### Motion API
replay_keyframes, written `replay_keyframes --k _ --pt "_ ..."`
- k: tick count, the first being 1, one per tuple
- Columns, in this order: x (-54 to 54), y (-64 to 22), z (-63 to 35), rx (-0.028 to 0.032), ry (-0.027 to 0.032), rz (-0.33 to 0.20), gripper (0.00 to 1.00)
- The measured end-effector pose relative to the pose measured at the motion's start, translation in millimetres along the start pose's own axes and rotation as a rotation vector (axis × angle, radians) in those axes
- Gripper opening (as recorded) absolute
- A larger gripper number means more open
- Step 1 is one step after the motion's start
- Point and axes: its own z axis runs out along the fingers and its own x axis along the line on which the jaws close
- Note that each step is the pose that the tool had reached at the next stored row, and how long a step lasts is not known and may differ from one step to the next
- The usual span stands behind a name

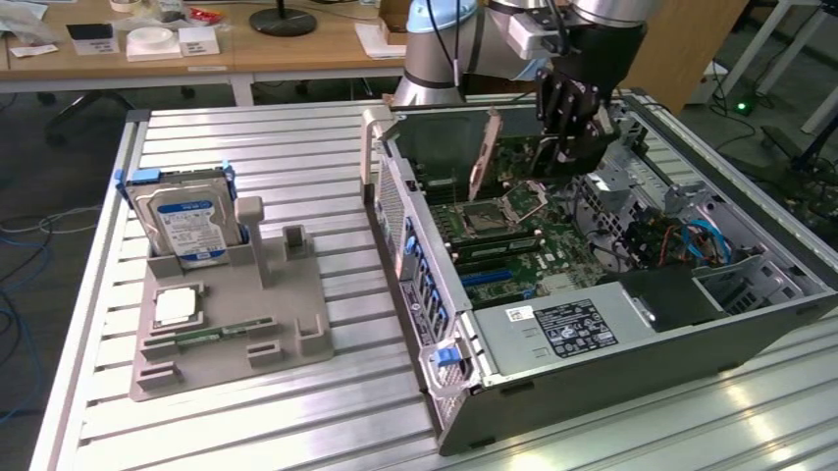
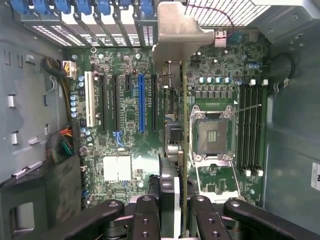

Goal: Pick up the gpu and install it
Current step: 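Insert the gpu into the slot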

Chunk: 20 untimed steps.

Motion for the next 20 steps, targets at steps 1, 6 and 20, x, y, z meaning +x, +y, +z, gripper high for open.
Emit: replay_keyframes --k 1,6,20 --pt "0.0 0.1 1.3 -0.0008 0.0004 0.000 0.28" --pt "0.2 0.4 10.0 -0.0016 0.0009 0.000 0.28" --pt "0.3 2.4 23.9 -0.0036 0.0020 -0.001 0.28"
